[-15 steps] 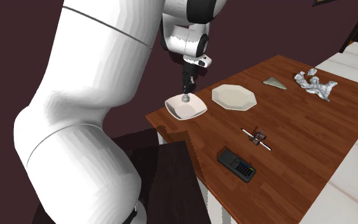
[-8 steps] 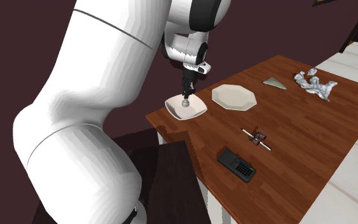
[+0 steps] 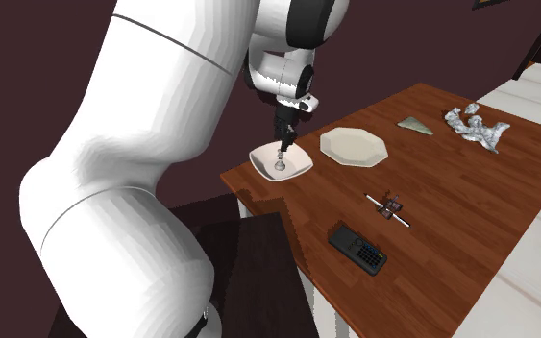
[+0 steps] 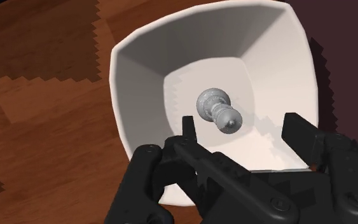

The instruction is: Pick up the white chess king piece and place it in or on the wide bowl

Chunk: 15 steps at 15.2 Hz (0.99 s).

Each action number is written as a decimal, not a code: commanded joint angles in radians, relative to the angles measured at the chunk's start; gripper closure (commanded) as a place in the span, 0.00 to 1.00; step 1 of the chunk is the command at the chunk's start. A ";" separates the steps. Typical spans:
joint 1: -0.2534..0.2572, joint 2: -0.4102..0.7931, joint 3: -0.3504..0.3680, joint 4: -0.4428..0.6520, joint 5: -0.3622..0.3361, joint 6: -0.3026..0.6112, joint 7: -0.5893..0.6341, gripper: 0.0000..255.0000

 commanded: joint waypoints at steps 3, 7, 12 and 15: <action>0.000 0.000 0.000 0.000 0.000 0.000 0.000 0.00; -0.022 -0.067 0.020 0.005 0.023 -0.071 -0.014 0.00; -0.027 -0.083 0.025 0.008 0.029 -0.090 -0.018 0.00; -0.027 -0.083 0.025 0.008 0.029 -0.090 -0.018 0.00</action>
